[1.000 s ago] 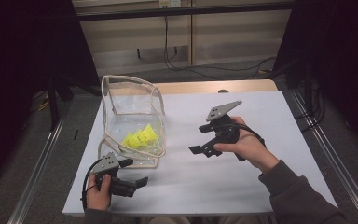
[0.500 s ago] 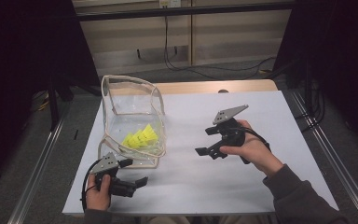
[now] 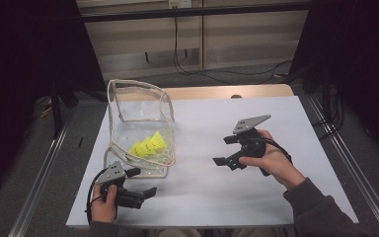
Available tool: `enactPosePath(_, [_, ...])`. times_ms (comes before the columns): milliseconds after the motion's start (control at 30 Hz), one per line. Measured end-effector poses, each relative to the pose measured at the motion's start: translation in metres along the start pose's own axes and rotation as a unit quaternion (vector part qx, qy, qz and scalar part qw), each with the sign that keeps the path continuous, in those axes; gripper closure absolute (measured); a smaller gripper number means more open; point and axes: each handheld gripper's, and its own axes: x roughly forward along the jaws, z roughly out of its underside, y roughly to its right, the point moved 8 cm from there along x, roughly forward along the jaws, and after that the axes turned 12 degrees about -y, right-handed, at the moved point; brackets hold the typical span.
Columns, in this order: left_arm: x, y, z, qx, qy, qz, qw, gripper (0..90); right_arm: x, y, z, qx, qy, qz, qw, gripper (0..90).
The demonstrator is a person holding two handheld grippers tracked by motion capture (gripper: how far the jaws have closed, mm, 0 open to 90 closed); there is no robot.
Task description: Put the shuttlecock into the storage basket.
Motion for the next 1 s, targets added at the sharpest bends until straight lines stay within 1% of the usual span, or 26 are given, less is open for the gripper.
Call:
enactPosePath(100, [-0.001,-0.001,0.0,-0.001,-0.001,0.0,1.0,3.7,-0.001,0.003,0.005,0.005,0.001,0.003,1.0,11.2])
enactPosePath(367, [-0.001,0.0,0.0,-0.001,-0.004,-0.001,1.0,3.7,-0.002,0.007,0.015,0.009,0.005,0.009,0.9999,11.0])
enactPosePath(433, [-0.001,0.0,0.0,-0.001,-0.003,-0.001,1.0,3.7,-0.002,0.009,0.018,0.009,0.005,0.014,0.9998,11.0])
enactPosePath(533, [0.0,-0.001,0.0,0.0,-0.001,-0.001,1.0,3.7,-0.001,0.01,0.023,0.01,0.003,0.015,0.9998,11.0])
enactPosePath(733, [0.0,0.0,0.0,-0.001,0.0,-0.001,1.0,3.7,-0.002,0.013,0.033,0.019,0.004,0.017,0.9997,11.0])
enactPosePath(800, [0.0,-0.001,0.0,0.002,-0.004,-0.003,1.0,3.7,-0.001,0.014,0.036,0.021,0.004,0.017,0.9996,11.0])
enactPosePath(1000, [0.002,0.0,-0.001,0.002,-0.003,-0.001,1.0,3.7,-0.002,0.016,0.045,0.027,0.005,0.018,0.9995,11.0])
